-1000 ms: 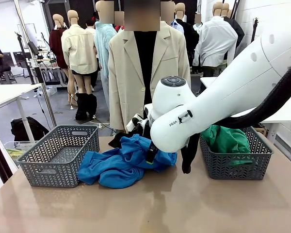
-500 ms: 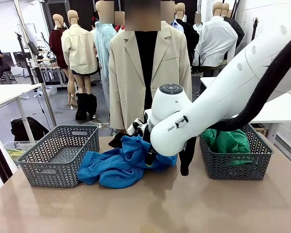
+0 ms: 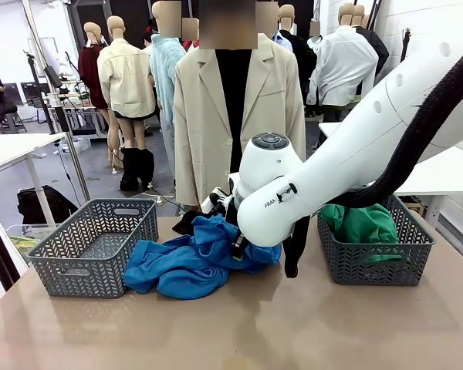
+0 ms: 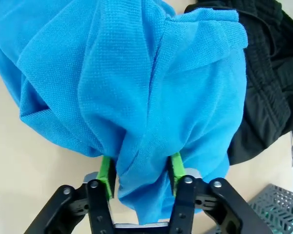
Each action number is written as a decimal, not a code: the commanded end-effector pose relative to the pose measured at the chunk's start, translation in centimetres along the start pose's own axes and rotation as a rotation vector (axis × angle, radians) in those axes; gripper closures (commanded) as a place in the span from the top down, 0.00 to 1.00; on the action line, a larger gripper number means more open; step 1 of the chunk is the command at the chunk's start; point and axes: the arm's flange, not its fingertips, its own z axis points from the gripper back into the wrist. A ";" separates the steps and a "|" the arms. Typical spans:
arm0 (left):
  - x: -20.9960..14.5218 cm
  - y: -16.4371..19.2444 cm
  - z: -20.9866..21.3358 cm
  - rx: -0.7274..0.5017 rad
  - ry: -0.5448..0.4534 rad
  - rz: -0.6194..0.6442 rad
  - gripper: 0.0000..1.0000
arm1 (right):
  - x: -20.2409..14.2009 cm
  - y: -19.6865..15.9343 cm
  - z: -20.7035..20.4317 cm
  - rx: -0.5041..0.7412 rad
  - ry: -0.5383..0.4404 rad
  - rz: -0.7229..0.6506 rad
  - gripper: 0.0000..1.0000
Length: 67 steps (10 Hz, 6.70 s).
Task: Sort the tops and bottoms.
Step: Lift clothes from the center of the table with your right hand, then sort the clothes according to human instructions.
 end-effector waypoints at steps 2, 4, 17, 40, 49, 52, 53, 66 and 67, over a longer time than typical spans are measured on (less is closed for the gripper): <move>0.0 0.2 -0.1 0.012 -0.004 -0.007 1.00 | 0.3 0.3 -0.2 -0.033 0.008 -0.001 0.00; 0.0 0.2 -0.1 0.012 -0.004 -0.007 1.00 | 0.4 0.2 0.3 -0.042 0.004 -0.008 0.00; 0.0 0.2 -0.1 0.012 -0.004 -0.007 1.00 | 15.9 -8.6 34.6 -0.388 -0.143 -0.290 0.00; 0.0 0.2 -0.1 0.012 -0.004 -0.007 1.00 | 13.6 -8.6 35.5 -0.386 -0.146 -0.281 0.00; 0.0 0.2 -0.1 0.012 -0.004 -0.007 1.00 | 18.5 -6.8 32.1 -0.358 -0.184 -0.482 0.00; 0.0 0.2 -0.1 0.012 -0.004 -0.007 1.00 | 25.4 -2.9 25.8 -0.163 -0.311 -0.569 0.00; 0.0 0.2 -0.1 0.012 -0.004 -0.007 1.00 | 27.4 -1.1 22.9 -0.139 -0.357 -0.624 0.00; 0.0 0.2 -0.1 0.012 -0.004 -0.007 1.00 | 30.1 11.6 1.5 0.079 -0.171 -0.833 0.00; 0.0 0.2 -0.1 0.012 -0.004 -0.007 1.00 | 30.2 11.8 1.5 0.075 -0.150 -0.817 0.05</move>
